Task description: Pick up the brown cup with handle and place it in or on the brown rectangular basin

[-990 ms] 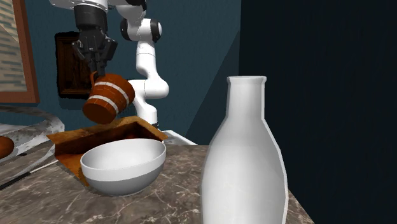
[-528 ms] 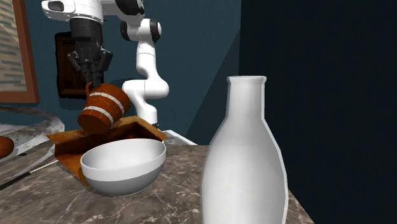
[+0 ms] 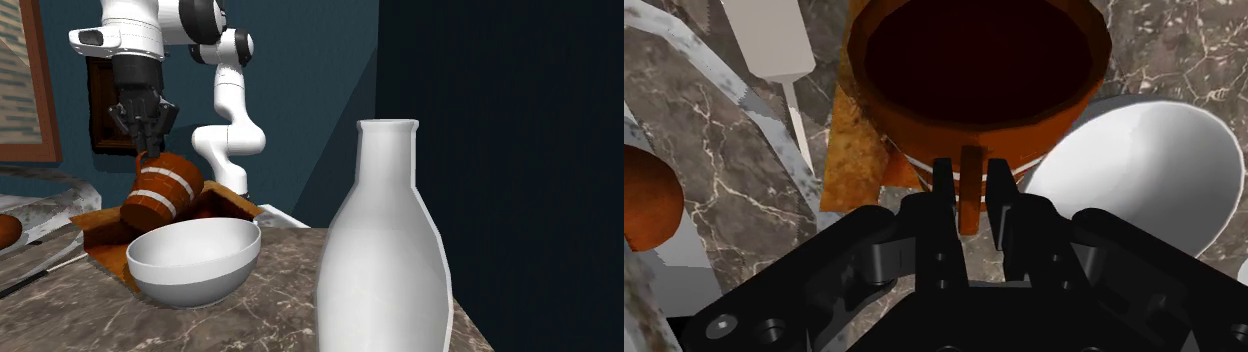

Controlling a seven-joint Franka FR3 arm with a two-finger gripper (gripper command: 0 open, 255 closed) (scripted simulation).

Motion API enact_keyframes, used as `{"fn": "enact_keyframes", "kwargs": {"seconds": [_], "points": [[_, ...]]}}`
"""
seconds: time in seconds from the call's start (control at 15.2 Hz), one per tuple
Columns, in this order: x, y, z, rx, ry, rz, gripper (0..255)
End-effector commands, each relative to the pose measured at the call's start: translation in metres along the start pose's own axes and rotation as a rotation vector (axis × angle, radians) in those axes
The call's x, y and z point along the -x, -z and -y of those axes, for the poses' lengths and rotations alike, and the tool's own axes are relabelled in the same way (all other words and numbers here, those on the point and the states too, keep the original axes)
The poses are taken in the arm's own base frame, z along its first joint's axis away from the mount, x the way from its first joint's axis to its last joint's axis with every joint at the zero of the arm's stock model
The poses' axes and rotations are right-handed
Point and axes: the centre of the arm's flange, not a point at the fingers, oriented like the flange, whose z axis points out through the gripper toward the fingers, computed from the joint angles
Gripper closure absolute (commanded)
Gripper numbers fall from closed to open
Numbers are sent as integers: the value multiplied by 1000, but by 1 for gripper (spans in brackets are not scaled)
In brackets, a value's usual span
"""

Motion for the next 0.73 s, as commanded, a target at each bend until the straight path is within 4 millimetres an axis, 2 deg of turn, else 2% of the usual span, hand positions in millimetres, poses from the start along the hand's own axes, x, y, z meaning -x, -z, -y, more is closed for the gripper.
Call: {"fn": "enact_keyframes", "kwargs": {"seconds": [0.0, 0.2, 0.66], "points": [[0, -11, -1, 0, 0, 2, 255], [0, -27, -1, 0, 0, 2, 255], [0, -27, -1, 0, 0, 2, 255]]}}
